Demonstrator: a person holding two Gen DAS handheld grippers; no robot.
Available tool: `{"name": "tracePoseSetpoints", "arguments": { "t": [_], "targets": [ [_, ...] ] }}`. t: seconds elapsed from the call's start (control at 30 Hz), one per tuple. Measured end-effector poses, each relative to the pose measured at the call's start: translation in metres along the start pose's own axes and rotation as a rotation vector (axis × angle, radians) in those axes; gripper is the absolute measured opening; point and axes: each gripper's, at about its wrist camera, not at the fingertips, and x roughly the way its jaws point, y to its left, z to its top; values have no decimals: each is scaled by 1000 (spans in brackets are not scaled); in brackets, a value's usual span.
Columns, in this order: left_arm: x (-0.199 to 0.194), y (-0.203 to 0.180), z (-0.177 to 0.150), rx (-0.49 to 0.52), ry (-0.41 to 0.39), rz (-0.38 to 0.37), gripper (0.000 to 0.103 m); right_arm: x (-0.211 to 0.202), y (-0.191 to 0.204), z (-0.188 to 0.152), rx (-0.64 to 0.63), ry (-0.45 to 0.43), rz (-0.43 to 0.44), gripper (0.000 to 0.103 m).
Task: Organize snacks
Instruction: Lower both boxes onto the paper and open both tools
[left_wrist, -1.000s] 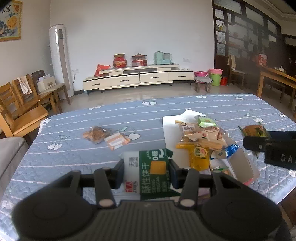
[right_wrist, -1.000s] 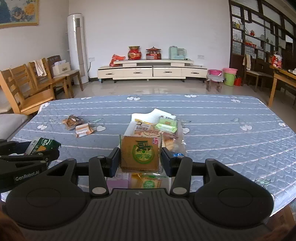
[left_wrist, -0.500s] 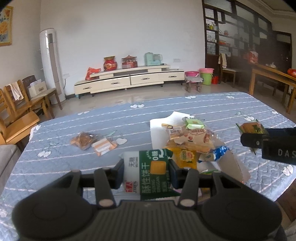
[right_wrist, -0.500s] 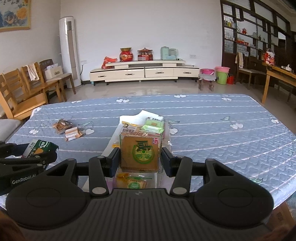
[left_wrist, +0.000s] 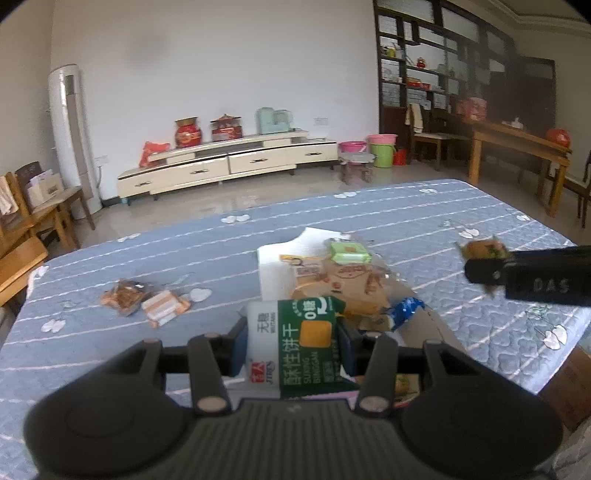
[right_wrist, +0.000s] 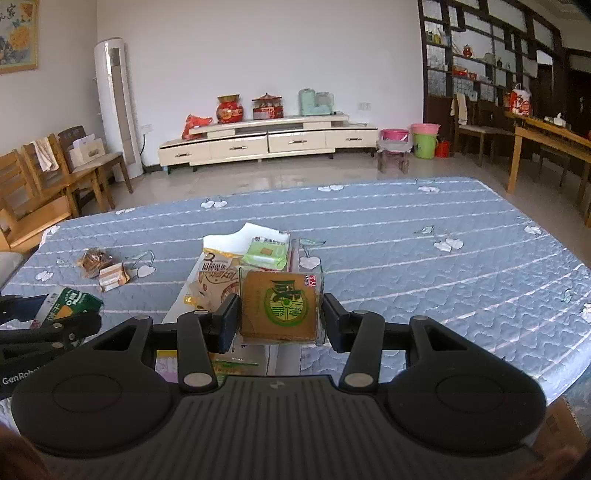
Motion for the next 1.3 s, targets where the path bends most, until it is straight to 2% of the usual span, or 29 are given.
{"name": "tracePoseSetpoints", "arguments": {
  "t": [0.2,0.57,0.6,0.67,0.7,0.73,0.83,1.1,1.13,1.23,1.3],
  "targets": [
    [14,-8,-2,23,13,-27,47,17,5,-11,2,50,31,59],
    [27,35,-5,-58,49,70,47,54,32,-21,-49,128,124,60],
    [28,37,-5,-63,49,72,47,58,34,-22,-56,136,137,61],
    [29,36,-4,-59,48,69,47,63,37,-23,-75,149,152,70],
    [30,34,-4,-58,47,64,47,62,37,-23,-82,139,143,86],
    [31,32,-4,-55,46,55,47,59,35,-23,-84,127,136,95],
    [34,23,-1,-34,42,24,47,49,25,-20,-56,99,133,95],
    [48,-14,12,22,36,-124,48,22,-9,-10,-17,17,5,95],
    [51,-18,14,23,38,-147,50,21,-12,-10,-11,13,2,95],
    [54,-24,16,32,24,-141,76,16,-13,-9,-11,1,-11,95],
    [50,-18,15,25,10,-124,76,15,-10,-10,-21,-8,-10,95]
  ]
}}
